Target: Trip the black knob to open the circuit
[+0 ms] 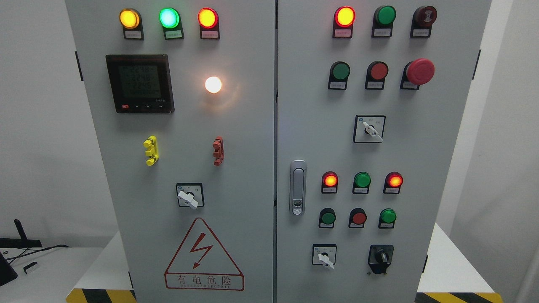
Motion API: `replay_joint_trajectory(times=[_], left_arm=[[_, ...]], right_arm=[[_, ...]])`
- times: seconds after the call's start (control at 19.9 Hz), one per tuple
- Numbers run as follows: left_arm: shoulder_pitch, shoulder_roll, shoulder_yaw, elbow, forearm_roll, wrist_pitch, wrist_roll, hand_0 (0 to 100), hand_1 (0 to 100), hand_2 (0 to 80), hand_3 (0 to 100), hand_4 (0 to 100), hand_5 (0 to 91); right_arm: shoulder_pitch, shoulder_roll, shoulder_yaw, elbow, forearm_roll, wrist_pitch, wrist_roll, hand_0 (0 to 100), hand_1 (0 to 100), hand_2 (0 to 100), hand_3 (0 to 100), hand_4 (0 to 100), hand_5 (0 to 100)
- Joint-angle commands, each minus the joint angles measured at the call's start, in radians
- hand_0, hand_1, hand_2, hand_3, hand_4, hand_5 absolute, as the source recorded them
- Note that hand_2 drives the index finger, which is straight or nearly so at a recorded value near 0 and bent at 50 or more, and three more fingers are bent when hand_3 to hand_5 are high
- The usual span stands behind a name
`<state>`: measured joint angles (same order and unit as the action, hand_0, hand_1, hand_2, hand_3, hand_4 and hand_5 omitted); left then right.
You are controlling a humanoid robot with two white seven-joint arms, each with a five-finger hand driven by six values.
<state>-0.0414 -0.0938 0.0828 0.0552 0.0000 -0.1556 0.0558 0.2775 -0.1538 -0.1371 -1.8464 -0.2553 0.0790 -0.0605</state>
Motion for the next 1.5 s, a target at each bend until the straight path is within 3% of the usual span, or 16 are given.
replay_joint_trajectory(times=[0.0, 0.15, 0.6, 1.45], left_arm=[[0.0, 0.0, 0.0, 0.0, -0.031, -0.001, -0.001, 12, 39, 0.0, 0, 0, 0.0], [0.0, 0.0, 0.0, 0.0, -0.031, -0.001, -0.001, 12, 39, 0.0, 0, 0, 0.0], [0.0, -0.001, 0.0, 0.0, -0.031, -0.001, -0.001, 12, 39, 0.0, 0, 0, 0.0], [0.0, 0.0, 0.0, 0.0, -0.031, -0.001, -0.001, 12, 39, 0.0, 0, 0, 0.0]], right_arm=[[-0.072, 0.005, -0.038, -0.031, -0.001, 0.027, 0.005, 19, 55, 44, 100, 92, 87], [-0.098, 0.005, -0.039, -0.031, -0.001, 0.056, 0.004, 20, 59, 49, 100, 99, 89], [-0.219, 0.022, -0.035, -0.005, 0.002, 0.143, 0.005, 27, 79, 51, 100, 99, 90], [-0.38, 0.043, 0.034, 0.087, 0.044, 0.196, 0.004, 34, 83, 50, 100, 97, 89]])
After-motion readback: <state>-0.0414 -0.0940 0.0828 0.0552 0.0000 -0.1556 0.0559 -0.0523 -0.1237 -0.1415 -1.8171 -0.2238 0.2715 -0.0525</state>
